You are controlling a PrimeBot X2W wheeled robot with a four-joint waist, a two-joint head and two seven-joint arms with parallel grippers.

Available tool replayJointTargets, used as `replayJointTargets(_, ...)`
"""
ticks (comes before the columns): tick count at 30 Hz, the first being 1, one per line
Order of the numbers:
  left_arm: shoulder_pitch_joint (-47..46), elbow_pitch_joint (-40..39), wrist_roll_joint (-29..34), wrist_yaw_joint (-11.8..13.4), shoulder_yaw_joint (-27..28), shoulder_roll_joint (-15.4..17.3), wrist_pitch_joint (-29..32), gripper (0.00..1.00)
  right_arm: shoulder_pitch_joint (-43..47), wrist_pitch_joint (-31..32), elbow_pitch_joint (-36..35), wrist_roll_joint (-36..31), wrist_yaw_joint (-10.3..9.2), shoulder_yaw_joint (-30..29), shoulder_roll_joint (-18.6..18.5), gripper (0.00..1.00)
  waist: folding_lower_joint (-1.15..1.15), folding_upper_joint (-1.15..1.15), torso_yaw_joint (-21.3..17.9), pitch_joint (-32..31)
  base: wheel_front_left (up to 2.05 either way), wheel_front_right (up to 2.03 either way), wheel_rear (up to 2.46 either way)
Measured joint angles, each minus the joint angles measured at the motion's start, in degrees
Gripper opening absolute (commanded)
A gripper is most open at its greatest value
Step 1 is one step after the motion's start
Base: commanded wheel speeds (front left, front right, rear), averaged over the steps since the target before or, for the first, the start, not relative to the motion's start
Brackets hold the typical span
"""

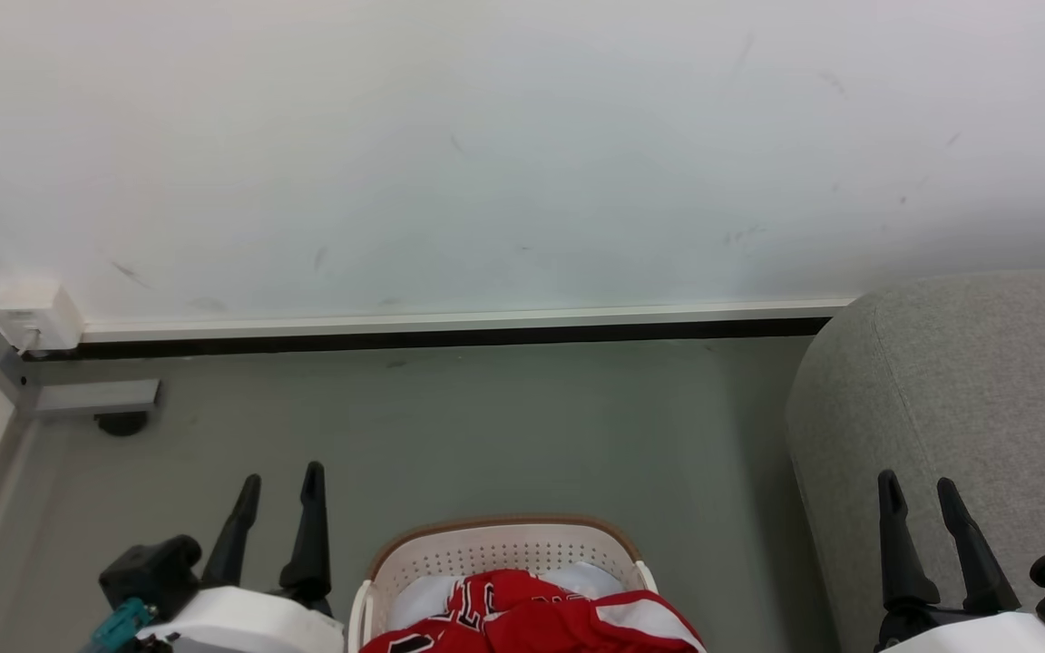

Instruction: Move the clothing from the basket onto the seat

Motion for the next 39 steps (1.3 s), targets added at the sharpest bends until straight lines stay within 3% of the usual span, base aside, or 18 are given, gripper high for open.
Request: replayJointTargets(39,-0.7,0.3,17.9,0.2,-0.1,-0.4,-4.8,1.00,0.0,-4.7,0.2,-14.1,0.00,1.4,-0.1,1.00,0.00,0.00,0.8,0.1,0.00,0.00,0.00)
